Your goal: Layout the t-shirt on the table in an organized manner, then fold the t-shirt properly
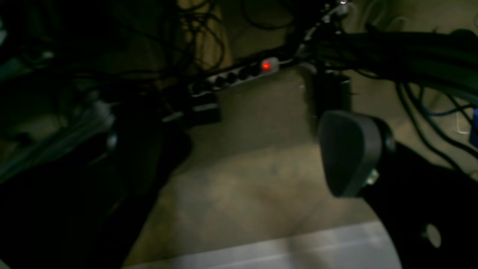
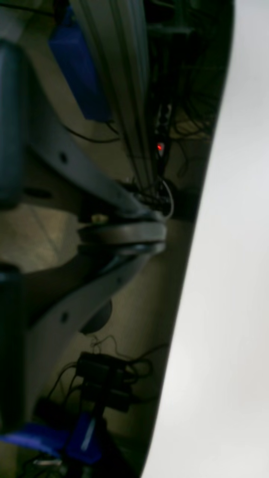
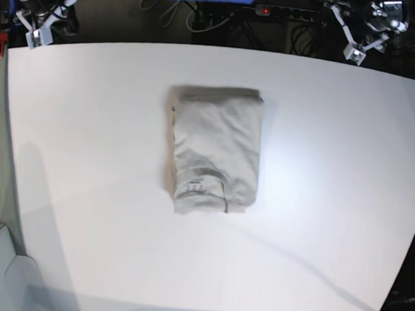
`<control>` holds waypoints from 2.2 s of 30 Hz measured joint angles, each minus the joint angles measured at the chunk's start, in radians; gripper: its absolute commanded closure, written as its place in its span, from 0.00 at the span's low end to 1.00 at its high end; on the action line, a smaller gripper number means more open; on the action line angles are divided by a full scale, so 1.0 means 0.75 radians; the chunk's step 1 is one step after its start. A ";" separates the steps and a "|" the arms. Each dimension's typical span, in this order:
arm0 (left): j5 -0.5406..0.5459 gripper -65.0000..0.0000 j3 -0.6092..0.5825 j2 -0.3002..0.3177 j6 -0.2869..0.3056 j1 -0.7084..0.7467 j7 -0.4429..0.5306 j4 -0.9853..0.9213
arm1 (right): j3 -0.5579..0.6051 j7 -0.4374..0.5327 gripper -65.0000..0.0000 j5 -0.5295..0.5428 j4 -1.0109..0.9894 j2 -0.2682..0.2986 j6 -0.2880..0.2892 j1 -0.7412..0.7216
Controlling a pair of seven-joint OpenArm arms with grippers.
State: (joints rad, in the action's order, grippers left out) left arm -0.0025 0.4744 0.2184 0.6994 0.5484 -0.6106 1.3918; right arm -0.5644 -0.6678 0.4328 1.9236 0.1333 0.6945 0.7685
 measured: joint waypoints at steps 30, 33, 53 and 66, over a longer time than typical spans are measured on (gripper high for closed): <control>-0.141 0.00 -0.295 -0.039 -0.286 -0.504 0.507 -1.294 | -0.073 0.387 1.00 0.010 -1.180 0.081 -0.014 -0.258; -0.142 0.00 -0.295 -0.082 -0.330 -0.501 0.507 -1.298 | 0.043 0.533 1.00 0.000 -1.507 0.150 -0.015 -0.355; -0.141 0.00 -0.291 -0.245 -0.385 -0.500 0.507 -1.305 | 0.711 1.017 1.00 0.013 -2.146 0.065 -0.014 -0.636; -0.146 0.96 -0.295 -0.225 -0.731 -0.620 0.641 -1.575 | 1.088 1.334 1.00 0.012 -2.433 -0.046 -0.784 -0.800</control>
State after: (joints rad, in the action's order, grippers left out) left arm -0.1123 0.2531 0.0498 0.1509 0.0834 -0.1295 0.2104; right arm 0.2516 0.3328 0.4416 0.0986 0.0986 0.1066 0.1684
